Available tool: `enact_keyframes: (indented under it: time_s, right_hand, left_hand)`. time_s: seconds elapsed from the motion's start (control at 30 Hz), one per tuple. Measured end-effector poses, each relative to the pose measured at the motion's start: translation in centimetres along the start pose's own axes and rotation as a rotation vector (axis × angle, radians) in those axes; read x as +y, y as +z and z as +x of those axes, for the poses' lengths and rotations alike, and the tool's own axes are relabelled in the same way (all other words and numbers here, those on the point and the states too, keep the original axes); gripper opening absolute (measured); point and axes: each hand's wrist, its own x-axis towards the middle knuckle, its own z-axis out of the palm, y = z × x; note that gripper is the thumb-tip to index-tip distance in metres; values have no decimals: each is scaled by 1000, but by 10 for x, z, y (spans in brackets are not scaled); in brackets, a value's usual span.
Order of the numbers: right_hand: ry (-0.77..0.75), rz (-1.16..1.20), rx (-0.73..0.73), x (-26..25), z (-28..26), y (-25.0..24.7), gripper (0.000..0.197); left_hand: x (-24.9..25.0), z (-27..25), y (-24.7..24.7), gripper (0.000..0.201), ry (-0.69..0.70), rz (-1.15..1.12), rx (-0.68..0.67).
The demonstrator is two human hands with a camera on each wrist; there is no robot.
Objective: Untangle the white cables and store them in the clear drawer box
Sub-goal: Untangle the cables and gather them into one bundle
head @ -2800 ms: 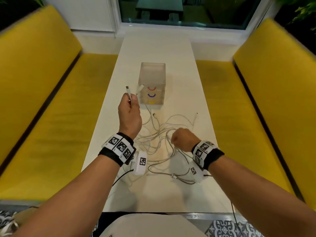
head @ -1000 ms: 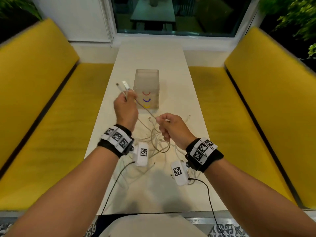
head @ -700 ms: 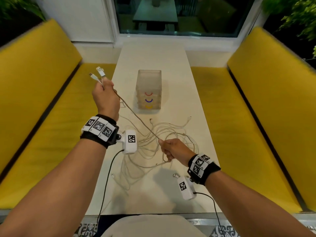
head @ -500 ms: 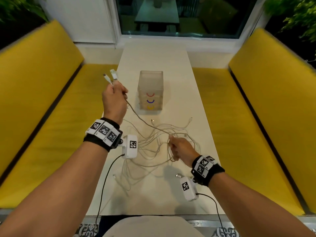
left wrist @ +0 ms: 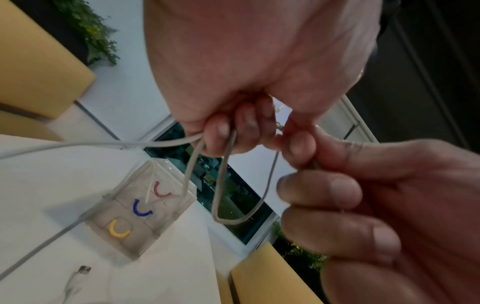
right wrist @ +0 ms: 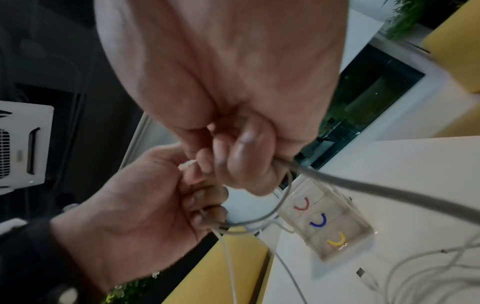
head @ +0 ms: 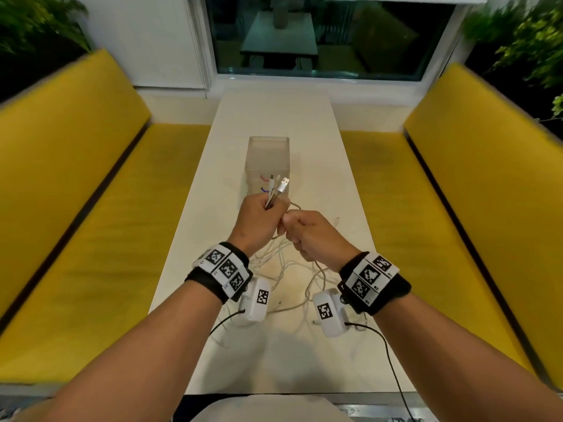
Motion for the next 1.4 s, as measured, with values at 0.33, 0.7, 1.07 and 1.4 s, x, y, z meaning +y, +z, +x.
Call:
enact_keyframes:
  time_s: [0.33,0.7,1.07,1.4]
  right_hand:
    - [181,86,-15,72,-18,6,42]
    - [210,283,223,66,-15,1,29]
    - [-7,78,52,31,-8,1,35]
    - [200,29,62,102,-26,-3,42]
  left_hand:
    - [13,41,-54,22,-17,4,471]
    - [-7,10,-29,40,-11,149,205]
    - [2,-1,3,29,-10,69,77]
    - [17,27,-39,32,116,82,345]
